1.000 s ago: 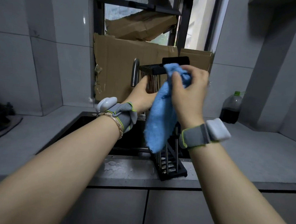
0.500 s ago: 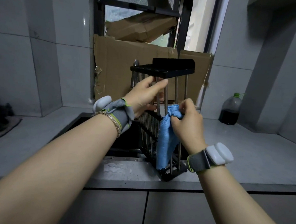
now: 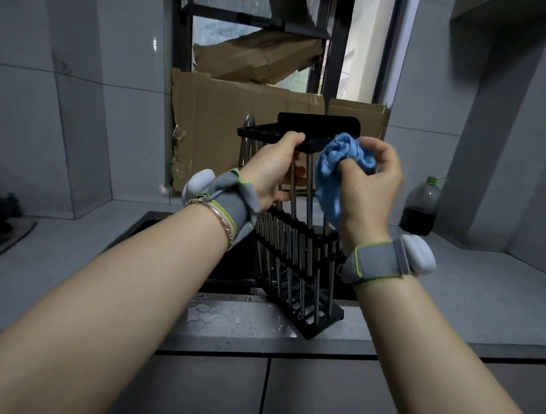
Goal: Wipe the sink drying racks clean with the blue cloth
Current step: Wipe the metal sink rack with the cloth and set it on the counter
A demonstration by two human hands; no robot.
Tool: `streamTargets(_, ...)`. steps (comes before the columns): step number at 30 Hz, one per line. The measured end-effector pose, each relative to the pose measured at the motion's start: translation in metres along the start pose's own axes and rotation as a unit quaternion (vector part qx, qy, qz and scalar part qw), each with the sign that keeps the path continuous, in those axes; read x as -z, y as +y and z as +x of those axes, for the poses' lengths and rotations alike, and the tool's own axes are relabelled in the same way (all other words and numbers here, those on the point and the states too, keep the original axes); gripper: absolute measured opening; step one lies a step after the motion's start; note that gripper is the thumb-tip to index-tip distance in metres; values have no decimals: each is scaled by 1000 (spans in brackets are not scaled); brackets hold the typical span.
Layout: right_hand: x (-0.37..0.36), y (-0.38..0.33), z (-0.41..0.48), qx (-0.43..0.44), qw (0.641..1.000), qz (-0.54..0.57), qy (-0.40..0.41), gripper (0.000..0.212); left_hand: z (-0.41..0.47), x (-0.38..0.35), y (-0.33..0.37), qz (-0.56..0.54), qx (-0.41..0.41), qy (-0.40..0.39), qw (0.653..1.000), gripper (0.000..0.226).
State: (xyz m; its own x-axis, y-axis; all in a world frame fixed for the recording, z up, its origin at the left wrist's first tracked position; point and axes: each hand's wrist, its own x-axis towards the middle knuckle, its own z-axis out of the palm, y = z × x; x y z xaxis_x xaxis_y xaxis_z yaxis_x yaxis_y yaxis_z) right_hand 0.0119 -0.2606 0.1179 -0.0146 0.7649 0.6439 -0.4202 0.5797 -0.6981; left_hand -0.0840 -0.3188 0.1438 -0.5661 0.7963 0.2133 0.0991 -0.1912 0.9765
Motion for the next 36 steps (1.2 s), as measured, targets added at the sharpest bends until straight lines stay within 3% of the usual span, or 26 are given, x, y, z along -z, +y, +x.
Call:
streamTargets(7,-5,12,-29,-27,994,63,-83,10,-2,-9,4,17,-3,26,1000,33)
streamTargets(9,-7,13,-22,-17,997,30,-66,24,0,-10,3,27,-3,29,999,34)
streamTargets(13,-18,16,-6,3,999,-37,-23,21,1,-13,3,32,-4,18,999,35)
streamTargets(16,-20,27,-3,13,996,-64,-54,10,3,-12,2,34,-13,11,999,39)
streamTargets(27,17,49,-19,31,948,-285,-142,10,2,-8,1,7,1,40,999,31)
streamTargets(30,4,31,-11,5,966,-232,-115,10,1,-5,4,20,9,37,999,34)
streamTargets(33,-9,11,1,2,989,-140,-40,30,0,-8,4,28,5,41,999,35)
streamTargets(36,-13,1,5,50,984,-170,-15,25,1,-11,3,39,1,32,999,35)
